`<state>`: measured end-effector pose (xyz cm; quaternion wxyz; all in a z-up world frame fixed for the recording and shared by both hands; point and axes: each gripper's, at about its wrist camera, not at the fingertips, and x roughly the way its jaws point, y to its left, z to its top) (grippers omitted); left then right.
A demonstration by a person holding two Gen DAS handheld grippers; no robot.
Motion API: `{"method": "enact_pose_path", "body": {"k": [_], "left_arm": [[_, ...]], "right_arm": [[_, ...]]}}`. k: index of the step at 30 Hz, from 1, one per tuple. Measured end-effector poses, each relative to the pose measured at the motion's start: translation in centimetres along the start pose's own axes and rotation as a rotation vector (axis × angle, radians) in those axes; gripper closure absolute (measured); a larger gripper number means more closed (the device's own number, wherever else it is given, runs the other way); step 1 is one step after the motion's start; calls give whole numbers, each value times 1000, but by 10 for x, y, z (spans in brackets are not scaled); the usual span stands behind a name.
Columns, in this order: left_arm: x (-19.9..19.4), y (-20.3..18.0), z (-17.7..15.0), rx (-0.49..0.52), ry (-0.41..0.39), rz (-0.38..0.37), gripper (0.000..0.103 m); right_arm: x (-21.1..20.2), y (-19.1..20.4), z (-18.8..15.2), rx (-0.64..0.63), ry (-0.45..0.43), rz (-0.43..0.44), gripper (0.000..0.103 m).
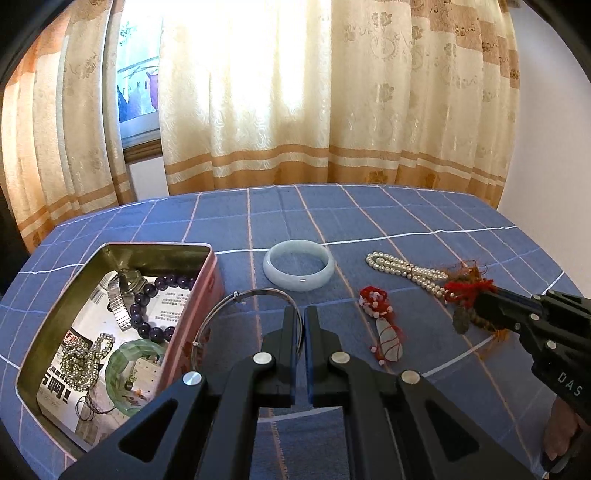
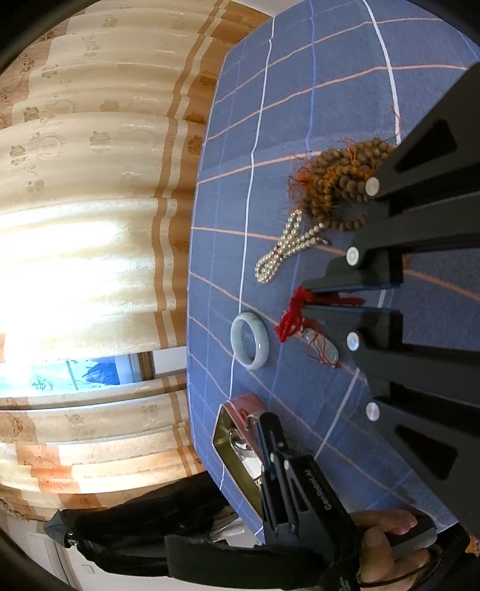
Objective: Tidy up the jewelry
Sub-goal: 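Carry the silver bangle in the left gripper while the right carries the pendant to the tin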
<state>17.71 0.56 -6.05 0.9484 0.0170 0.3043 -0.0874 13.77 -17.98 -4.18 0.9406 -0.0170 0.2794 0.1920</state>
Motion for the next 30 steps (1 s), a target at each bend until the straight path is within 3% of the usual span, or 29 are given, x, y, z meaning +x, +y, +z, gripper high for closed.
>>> {"method": "enact_pose_path", "body": {"k": [30], "left_arm": [[-22, 6, -1, -34, -104, 9, 100]], "right_arm": [[11, 34, 6, -76, -8, 16, 95]]}}
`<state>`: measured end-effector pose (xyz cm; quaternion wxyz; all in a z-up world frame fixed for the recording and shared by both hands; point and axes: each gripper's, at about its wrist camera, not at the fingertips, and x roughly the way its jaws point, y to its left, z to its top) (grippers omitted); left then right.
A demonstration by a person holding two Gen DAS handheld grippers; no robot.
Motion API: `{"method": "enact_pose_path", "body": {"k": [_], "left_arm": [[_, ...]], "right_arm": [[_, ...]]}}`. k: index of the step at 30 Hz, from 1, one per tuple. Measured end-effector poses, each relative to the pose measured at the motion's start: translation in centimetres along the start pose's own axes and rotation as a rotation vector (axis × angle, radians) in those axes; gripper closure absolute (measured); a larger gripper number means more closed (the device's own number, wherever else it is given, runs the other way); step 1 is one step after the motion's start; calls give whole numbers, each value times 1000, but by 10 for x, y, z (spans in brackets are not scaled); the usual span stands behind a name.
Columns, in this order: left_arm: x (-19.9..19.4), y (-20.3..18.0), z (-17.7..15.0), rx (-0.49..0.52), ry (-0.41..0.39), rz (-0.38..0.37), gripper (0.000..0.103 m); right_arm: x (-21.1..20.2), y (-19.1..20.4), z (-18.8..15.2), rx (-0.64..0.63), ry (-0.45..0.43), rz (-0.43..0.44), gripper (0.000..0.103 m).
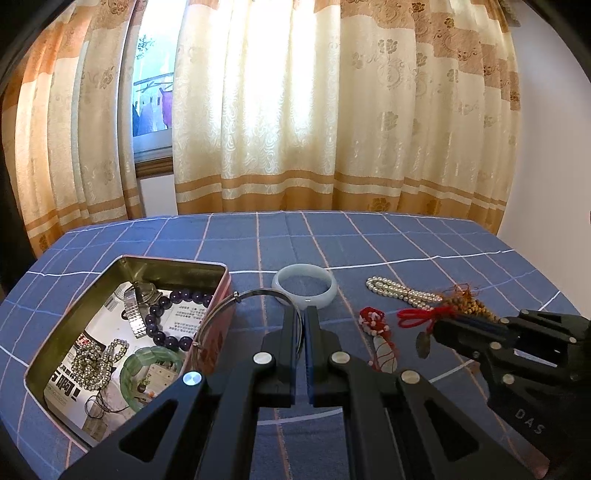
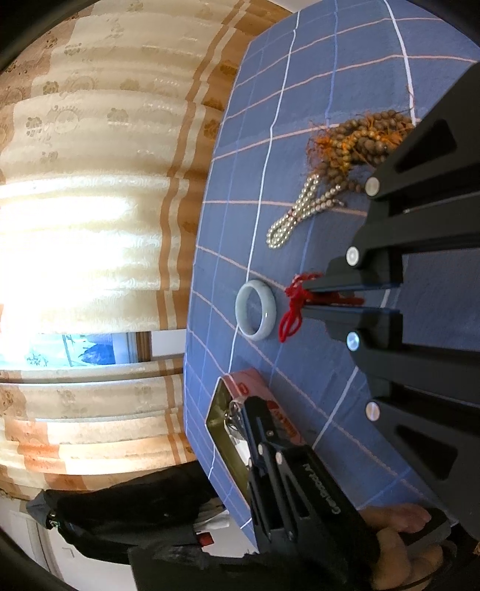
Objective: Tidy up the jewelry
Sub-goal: 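Carry the silver bangle in the left gripper while the right carries the pendant to the tin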
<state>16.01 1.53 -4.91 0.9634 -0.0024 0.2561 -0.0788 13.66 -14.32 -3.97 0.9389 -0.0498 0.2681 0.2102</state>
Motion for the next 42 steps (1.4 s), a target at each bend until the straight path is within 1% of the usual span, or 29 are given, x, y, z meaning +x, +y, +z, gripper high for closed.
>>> {"method": "enact_pose_path", "body": {"k": [5, 12, 18, 26, 35, 42], "left_arm": [[-8, 6, 4, -2, -14, 4, 100], [-24, 20, 15, -8, -49, 14, 100], [-37, 41, 27, -21, -77, 45, 100], [-51, 72, 38, -32, -104, 105, 100], [-51, 105, 40, -56, -89, 168, 100], [-48, 126, 37, -71, -66, 204, 100]], "right_arm": [[1, 6, 7, -19, -5, 7, 95], [-1, 23, 32, -55, -37, 36, 95], [-2, 44, 55, -105, -74, 60, 95], [2, 71, 81, -149, -108, 105, 95], [16, 101, 103, -177, -121, 168, 95], [28, 119, 112, -184, -123, 213, 95]]}}
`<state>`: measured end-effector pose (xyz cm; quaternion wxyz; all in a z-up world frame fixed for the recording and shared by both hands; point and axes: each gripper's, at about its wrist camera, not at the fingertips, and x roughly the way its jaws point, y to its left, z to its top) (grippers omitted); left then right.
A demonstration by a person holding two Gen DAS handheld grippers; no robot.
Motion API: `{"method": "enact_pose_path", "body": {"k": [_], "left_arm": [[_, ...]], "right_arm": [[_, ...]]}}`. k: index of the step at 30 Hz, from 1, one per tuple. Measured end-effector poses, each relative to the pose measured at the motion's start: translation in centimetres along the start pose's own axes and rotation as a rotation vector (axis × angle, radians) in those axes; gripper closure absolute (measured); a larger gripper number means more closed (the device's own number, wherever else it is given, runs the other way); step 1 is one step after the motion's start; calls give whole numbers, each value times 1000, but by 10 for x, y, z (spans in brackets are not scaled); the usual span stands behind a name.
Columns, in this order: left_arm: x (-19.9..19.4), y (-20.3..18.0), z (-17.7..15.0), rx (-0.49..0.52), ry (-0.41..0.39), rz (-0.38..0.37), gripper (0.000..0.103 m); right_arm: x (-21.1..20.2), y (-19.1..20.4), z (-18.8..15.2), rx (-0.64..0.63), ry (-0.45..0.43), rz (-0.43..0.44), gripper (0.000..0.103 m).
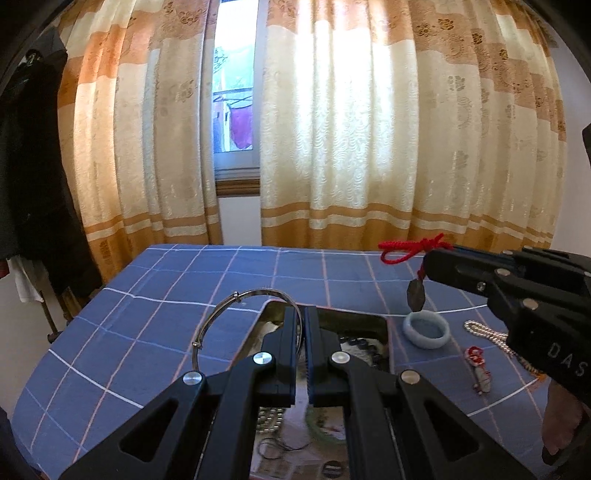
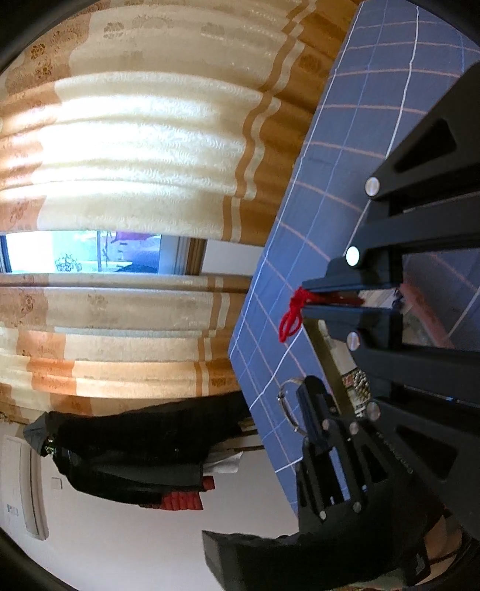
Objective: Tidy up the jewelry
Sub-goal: 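Carry the silver bangle in the left gripper while the right carries the pendant to the tin, then open the left gripper over the tin while the right releases the pendant inside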
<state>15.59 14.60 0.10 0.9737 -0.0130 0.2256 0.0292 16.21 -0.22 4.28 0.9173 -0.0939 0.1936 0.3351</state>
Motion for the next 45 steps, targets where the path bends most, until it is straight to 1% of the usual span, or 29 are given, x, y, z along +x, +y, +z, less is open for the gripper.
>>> {"method": "enact_pose_path", "body": {"k": [4, 9, 13, 18, 25, 31, 35, 38, 43, 45], "left_arm": [[8, 17, -3, -24, 20, 25, 100], [21, 31, -10, -59, 67, 14, 100], [29, 32, -16, -59, 99, -3, 100], [45, 39, -21, -88, 156, -37, 100], [58, 37, -26, -80, 189, -33, 100], [54, 31, -28, -54, 193, -32, 100], [36, 28, -33, -31, 178, -27, 100], [32, 25, -38, -19, 199, -40, 100], [32, 29, -47, -62, 246, -68, 99], [29, 30, -50, -74, 251, -75, 99]], "right_arm": [[10, 6, -1, 6, 10, 26, 95], [24, 10, -7, 20, 37, 55, 95], [39, 11, -14, 36, 76, 73, 95], [60, 7, -26, 63, 141, 89, 95], [73, 6, -43, 76, 191, 76, 95], [77, 3, -47, 76, 207, 84, 95], [69, 13, -49, 52, 200, 107, 95], [67, 23, -52, 29, 204, 116, 95], [62, 28, -62, 25, 226, 132, 93], [59, 29, -66, 22, 235, 139, 93]]}}
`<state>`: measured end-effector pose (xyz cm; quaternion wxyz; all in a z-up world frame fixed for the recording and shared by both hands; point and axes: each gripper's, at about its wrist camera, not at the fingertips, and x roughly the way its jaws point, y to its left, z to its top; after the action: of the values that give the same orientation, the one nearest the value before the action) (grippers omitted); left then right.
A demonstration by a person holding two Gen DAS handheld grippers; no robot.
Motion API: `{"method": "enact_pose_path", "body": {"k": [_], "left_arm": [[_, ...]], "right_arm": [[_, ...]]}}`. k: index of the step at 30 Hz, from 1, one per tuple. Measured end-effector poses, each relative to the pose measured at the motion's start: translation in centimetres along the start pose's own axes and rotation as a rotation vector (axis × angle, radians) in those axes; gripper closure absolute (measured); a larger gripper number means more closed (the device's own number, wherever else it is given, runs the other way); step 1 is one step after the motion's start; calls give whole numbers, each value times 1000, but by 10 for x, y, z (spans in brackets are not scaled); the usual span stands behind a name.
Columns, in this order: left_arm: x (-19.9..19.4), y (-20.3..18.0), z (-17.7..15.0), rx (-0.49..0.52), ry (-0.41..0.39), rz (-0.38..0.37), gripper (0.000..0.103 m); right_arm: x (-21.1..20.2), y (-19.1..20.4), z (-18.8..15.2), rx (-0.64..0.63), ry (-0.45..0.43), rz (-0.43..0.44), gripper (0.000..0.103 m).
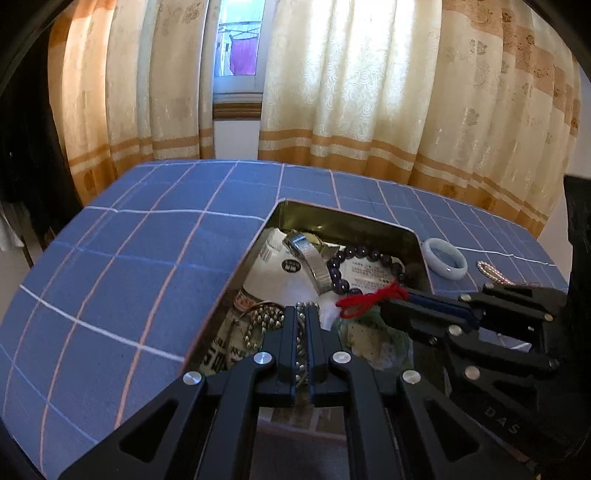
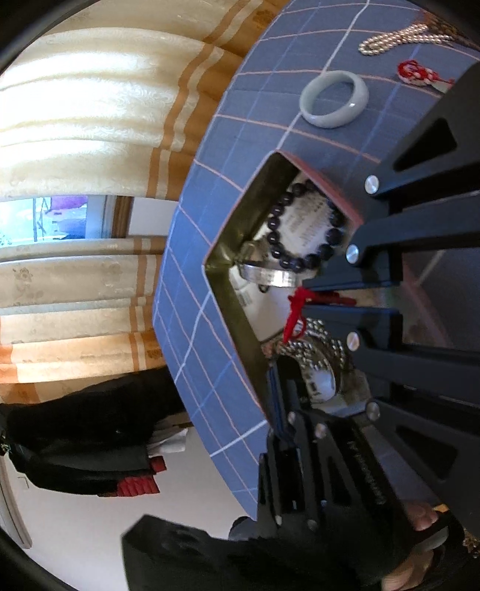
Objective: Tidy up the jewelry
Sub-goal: 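Open the left gripper over the tin while the right releases the pendant inside, then move the right gripper to the wooden bead mala while the left moves to the red-knot pendant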
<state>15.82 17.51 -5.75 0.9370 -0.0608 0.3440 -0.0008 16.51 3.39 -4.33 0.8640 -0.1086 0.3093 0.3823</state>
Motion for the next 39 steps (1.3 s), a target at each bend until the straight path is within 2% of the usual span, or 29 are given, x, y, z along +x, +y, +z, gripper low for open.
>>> {"method": "enact_pose_path", "body": {"k": [3, 5, 6, 7, 8, 10, 14, 18, 25, 27, 33, 36, 39], "left_arm": [[-3, 2, -2, -17, -6, 18, 96], [-6, 2, -1, -20, -27, 44, 70], [-8, 3, -1, -23, -31, 44, 37], [-13, 5, 0, -40, -54, 57, 23], [-17, 7, 1, -50, -70, 56, 20], [-24, 11, 3, -71, -78, 23, 19], [-32, 13, 7, -79, -89, 71, 19], [-34, -1, 8, -59, -104, 66, 19], [-27, -71, 12, 90, -118, 20, 19], [-23, -91, 11, 122, -109, -10, 19], [-1, -151, 5, 210, -68, -62, 19], [14, -174, 3, 218, -25, -101, 19], [29, -196, 1, 235, 9, -117, 19]], "right_arm": [[-3, 2, -6, 0, 14, 10, 90], [-5, 0, -7, 16, 13, 38, 70], [-7, 0, -8, 21, 5, 47, 47], [-10, -1, -9, 19, -9, 49, 43], [-14, -1, -11, 14, -15, 33, 43], [-21, -1, -15, 11, -29, 16, 43], [-43, -13, -26, 23, -57, -19, 43], [-73, -36, -41, 53, -88, -74, 35], [-128, -95, -75, 146, -129, -260, 31], [-141, -114, -85, 188, -135, -308, 28], [-163, -156, -109, 280, -112, -477, 27], [-170, -174, -119, 325, -94, -529, 27], [-179, -187, -127, 374, -105, -522, 27]]}}
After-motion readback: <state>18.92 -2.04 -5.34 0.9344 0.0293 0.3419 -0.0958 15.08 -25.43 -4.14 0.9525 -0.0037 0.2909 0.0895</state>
